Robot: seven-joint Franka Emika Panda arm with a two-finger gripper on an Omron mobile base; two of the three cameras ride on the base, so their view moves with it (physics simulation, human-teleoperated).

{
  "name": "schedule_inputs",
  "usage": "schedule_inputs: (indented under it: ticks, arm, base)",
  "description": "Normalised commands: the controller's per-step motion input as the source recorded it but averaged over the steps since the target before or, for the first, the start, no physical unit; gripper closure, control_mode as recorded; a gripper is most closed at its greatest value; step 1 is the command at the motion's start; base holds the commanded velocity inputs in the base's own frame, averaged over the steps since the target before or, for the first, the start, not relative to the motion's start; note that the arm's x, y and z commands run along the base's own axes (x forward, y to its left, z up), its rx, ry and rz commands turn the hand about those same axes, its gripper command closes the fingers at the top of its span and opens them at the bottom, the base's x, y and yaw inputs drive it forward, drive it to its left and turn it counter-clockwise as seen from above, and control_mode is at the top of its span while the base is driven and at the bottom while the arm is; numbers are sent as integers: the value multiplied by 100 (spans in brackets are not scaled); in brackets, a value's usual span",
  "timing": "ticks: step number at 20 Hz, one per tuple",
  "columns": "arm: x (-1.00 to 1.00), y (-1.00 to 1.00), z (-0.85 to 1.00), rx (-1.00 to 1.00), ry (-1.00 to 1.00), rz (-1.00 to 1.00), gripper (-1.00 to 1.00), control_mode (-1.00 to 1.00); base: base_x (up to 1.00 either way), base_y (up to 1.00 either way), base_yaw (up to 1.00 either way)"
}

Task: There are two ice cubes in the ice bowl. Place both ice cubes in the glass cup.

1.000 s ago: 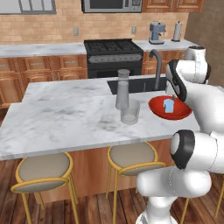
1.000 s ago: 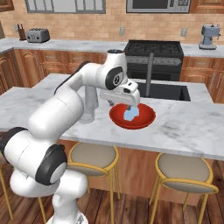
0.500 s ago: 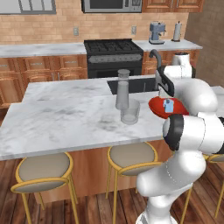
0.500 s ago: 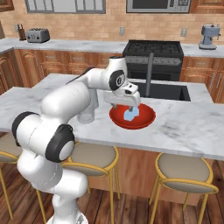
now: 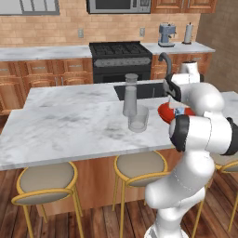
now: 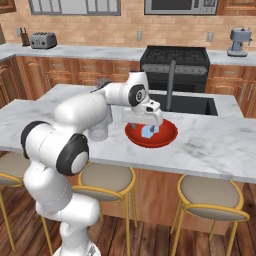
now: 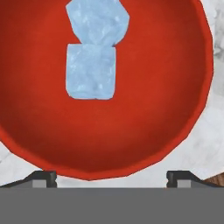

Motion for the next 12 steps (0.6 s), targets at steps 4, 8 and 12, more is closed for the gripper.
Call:
schedule_inputs:
  ticks: [4,8,12]
  arm:
    - [31,-1,-19,2,2,0,-100,-100]
    - [35,-1,-12,5,0,0,-100,-100]
    - [33,-3,-14,2,0,0,-100,-100]
  base:
    - [0,0,0]
    - [0,0,0]
    - [0,0,0]
